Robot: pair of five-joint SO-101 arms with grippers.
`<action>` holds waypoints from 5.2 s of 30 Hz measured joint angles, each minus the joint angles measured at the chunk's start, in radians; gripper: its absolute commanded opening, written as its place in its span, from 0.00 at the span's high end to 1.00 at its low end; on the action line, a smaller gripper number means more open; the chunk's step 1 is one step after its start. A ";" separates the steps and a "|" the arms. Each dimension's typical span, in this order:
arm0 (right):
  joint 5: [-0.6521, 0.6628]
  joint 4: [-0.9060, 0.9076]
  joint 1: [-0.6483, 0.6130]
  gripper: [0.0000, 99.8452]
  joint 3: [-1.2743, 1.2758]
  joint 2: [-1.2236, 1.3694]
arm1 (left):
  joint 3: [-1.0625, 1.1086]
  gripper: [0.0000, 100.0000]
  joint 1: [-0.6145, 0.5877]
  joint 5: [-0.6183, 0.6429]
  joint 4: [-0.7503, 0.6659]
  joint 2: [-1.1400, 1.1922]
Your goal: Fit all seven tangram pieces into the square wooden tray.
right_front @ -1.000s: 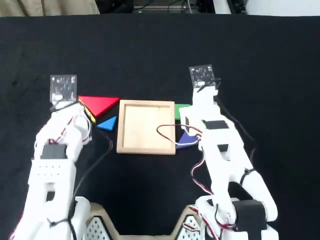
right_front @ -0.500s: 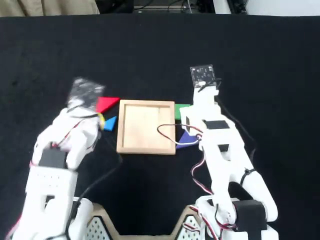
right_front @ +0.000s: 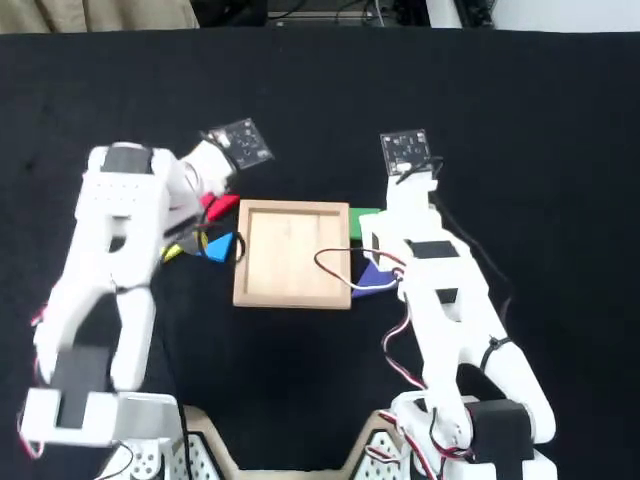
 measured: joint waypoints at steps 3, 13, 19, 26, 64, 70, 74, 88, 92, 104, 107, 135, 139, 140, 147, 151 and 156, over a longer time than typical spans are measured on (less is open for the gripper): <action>0.021 -0.066 0.000 0.99 0.032 0.000 | -0.066 0.74 -0.009 -0.087 0.000 0.084; 0.091 -0.110 0.000 0.99 0.043 0.000 | -0.244 0.74 -0.014 -0.219 0.000 0.345; 0.092 -0.110 0.000 0.99 0.043 0.000 | -0.414 0.74 -0.014 -0.219 -0.002 0.531; 0.094 -0.147 0.000 0.99 0.043 0.037 | -0.557 0.74 -0.021 -0.236 -0.002 0.663; 0.094 -0.153 0.000 0.99 0.038 0.114 | -0.752 0.89 -0.051 -0.344 0.123 0.824; 0.094 -0.153 0.000 0.99 0.038 0.114 | -0.876 0.89 -0.032 -0.344 0.301 0.832; 0.094 -0.153 0.000 0.99 0.038 0.114 | -1.039 0.90 -0.011 -0.319 0.311 0.832; 0.094 -0.153 0.000 0.99 0.038 0.114 | -1.221 0.90 -0.055 0.155 -0.299 1.200; 0.094 -0.157 0.000 0.99 0.038 0.114 | -1.320 0.90 -0.100 0.012 -0.095 1.217; 0.094 -0.157 0.000 0.99 0.038 0.114 | -1.455 0.95 -0.219 -0.348 0.433 1.223; 0.094 -0.157 0.000 0.99 0.038 0.114 | -1.413 0.95 -0.224 -0.345 0.440 1.220; 0.094 -0.157 0.000 0.99 0.038 0.114 | -0.555 0.88 -0.038 -0.124 0.178 0.523; 0.094 -0.157 0.000 0.99 0.038 0.114 | -0.555 0.67 -0.023 -0.084 0.183 0.532; 0.094 -0.157 0.000 0.99 0.038 0.114 | -0.555 0.67 -0.029 -0.072 0.183 0.539; 0.094 -0.157 0.000 0.99 0.038 0.114 | -0.555 0.67 -0.069 -0.135 0.126 0.605; 0.094 -0.157 0.000 0.99 0.038 0.114 | -0.555 0.67 -0.064 -0.140 0.107 0.667; 0.094 -0.157 0.000 0.99 0.038 0.114 | -0.555 0.66 -0.064 -0.084 -0.025 0.694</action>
